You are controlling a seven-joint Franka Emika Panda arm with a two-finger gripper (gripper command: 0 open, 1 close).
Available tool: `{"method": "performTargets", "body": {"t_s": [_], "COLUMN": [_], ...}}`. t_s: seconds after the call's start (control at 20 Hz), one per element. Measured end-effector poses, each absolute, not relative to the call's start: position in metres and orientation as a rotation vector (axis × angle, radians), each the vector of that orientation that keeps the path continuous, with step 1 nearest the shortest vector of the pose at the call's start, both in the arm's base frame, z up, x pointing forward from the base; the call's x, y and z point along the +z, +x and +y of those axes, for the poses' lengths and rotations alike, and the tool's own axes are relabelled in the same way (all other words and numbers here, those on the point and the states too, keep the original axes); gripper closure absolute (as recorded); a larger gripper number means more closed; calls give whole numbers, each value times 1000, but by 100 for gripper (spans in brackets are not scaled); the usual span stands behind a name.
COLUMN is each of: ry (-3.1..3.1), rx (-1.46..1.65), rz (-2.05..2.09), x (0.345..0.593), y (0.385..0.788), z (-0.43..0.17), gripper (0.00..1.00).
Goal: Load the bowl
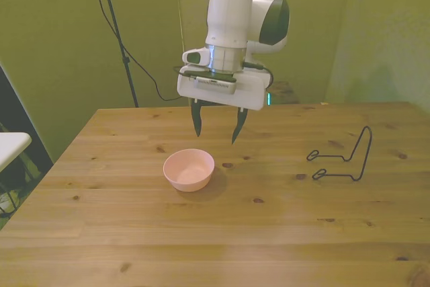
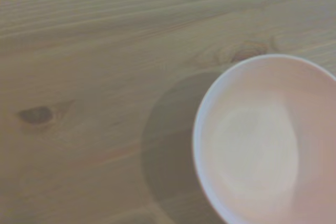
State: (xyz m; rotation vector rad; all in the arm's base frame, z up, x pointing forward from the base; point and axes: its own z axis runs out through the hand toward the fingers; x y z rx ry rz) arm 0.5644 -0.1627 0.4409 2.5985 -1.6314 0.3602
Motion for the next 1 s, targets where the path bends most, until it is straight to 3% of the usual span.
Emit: {"method": "performTargets", "body": {"t_s": [0.7, 0.75, 1.0], "ry": [2534, 2530, 2515], "rx": [287, 284, 264], "rz": [-1657, -1660, -1684], "x": [381, 378, 369], "y": [615, 616, 617], "z": [-178, -180, -188], "gripper": [0, 100, 100]}}
